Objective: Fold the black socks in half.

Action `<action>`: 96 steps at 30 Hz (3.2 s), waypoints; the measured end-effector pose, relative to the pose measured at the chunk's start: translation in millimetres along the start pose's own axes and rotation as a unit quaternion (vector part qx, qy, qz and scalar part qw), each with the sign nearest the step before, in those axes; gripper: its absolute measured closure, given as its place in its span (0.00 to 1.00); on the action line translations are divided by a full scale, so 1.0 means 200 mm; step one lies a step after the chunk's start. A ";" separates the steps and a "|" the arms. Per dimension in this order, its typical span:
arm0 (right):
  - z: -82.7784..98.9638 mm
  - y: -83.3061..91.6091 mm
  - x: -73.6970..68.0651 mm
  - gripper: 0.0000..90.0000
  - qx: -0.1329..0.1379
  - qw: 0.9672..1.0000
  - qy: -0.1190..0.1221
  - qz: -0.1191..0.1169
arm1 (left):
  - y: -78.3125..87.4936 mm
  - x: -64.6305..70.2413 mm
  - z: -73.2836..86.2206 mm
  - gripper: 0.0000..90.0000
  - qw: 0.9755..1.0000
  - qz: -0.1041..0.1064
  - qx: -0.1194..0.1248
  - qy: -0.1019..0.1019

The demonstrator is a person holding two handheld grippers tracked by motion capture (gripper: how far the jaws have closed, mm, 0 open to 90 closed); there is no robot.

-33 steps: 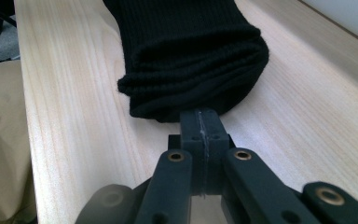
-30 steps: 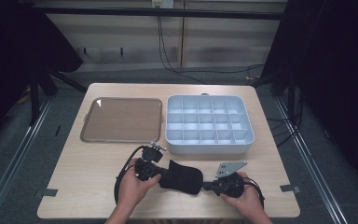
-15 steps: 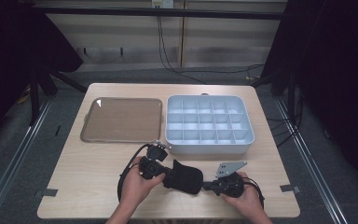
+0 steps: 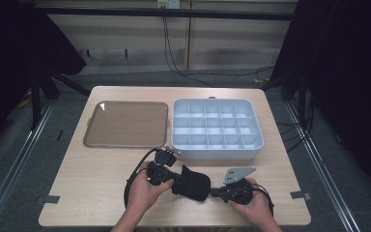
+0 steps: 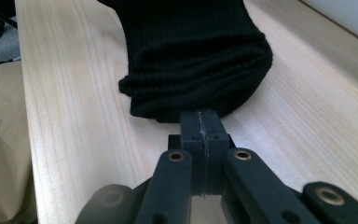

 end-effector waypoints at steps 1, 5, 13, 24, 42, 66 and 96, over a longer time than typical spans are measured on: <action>0.00 0.00 0.00 1.00 0.000 1.000 0.001 0.000 | 0.00 0.01 0.00 0.92 1.000 0.001 0.004 0.004; 0.00 0.00 0.00 1.00 0.000 1.000 -0.001 -0.001 | -0.01 0.02 -0.01 0.92 1.000 0.004 0.000 0.000; 0.00 0.00 0.00 1.00 0.000 1.000 -0.001 -0.001 | -0.02 0.03 -0.03 0.92 1.000 0.007 -0.003 -0.008; 0.00 0.00 0.00 1.00 0.000 1.000 -0.001 -0.003 | -0.04 0.04 -0.04 0.92 1.000 0.010 -0.003 -0.006; 0.00 -0.01 0.00 1.00 0.000 1.000 0.002 -0.004 | -0.06 0.08 -0.07 0.92 1.000 0.019 -0.008 -0.020; -0.01 -0.02 -0.01 1.00 0.000 1.000 0.004 -0.006 | -0.09 0.12 -0.10 0.92 0.999 0.024 -0.007 -0.032; -0.02 -0.02 -0.01 1.00 0.000 1.000 0.007 -0.004 | -0.16 0.15 -0.11 0.92 0.998 0.032 -0.023 -0.039</action>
Point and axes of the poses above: each handheld gripper's, and its own axes: y roughly backward along the jaws, z roughly out of its underside, x roughly to its right, the point moved 2 cm from there along -y, roughly forward along the jaws, and after that the axes turned 1 degree about z, right-handed, at the moved point
